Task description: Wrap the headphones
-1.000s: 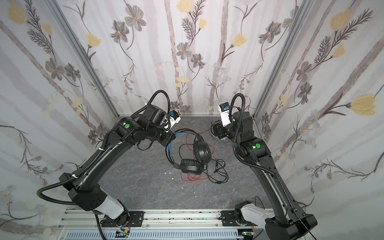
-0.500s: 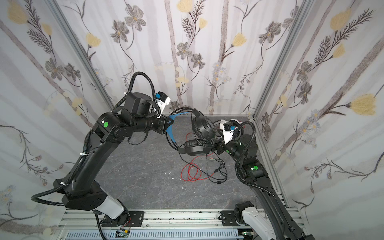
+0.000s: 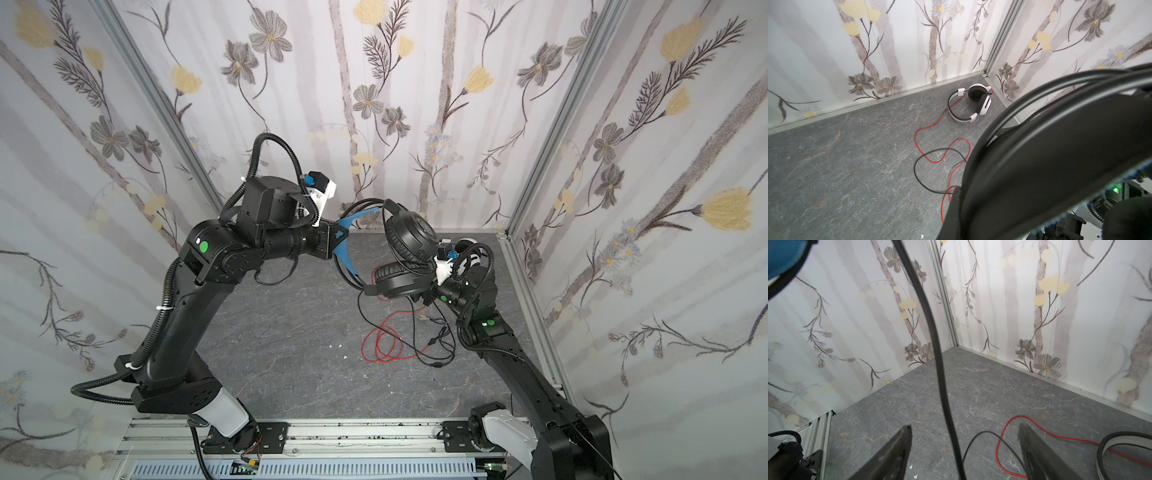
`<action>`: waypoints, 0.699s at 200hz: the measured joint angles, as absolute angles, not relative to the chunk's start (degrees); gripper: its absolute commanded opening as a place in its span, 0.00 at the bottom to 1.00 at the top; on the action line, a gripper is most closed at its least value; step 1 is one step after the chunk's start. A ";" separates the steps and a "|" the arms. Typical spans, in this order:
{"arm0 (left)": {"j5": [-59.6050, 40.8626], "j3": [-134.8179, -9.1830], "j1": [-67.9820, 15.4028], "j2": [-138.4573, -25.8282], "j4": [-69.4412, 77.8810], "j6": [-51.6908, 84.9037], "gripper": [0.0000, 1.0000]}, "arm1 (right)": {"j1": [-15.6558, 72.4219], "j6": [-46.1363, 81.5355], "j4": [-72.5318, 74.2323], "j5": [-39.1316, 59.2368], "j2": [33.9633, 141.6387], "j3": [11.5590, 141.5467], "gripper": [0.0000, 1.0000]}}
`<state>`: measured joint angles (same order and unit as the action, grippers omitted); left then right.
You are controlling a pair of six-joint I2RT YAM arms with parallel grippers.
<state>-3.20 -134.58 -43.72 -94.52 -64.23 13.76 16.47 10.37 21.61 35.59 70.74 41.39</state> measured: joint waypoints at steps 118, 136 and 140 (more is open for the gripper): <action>-2.17 -135.46 -44.23 -95.02 -63.22 16.51 0.00 | 19.46 12.97 26.65 33.89 73.80 39.24 0.67; -2.11 -135.09 -44.23 -94.87 -62.85 16.62 0.00 | 20.25 12.91 26.61 33.52 73.69 38.65 0.57; -2.02 -135.09 -44.23 -94.83 -62.83 16.67 0.00 | 20.40 12.86 26.55 33.36 73.67 38.48 0.55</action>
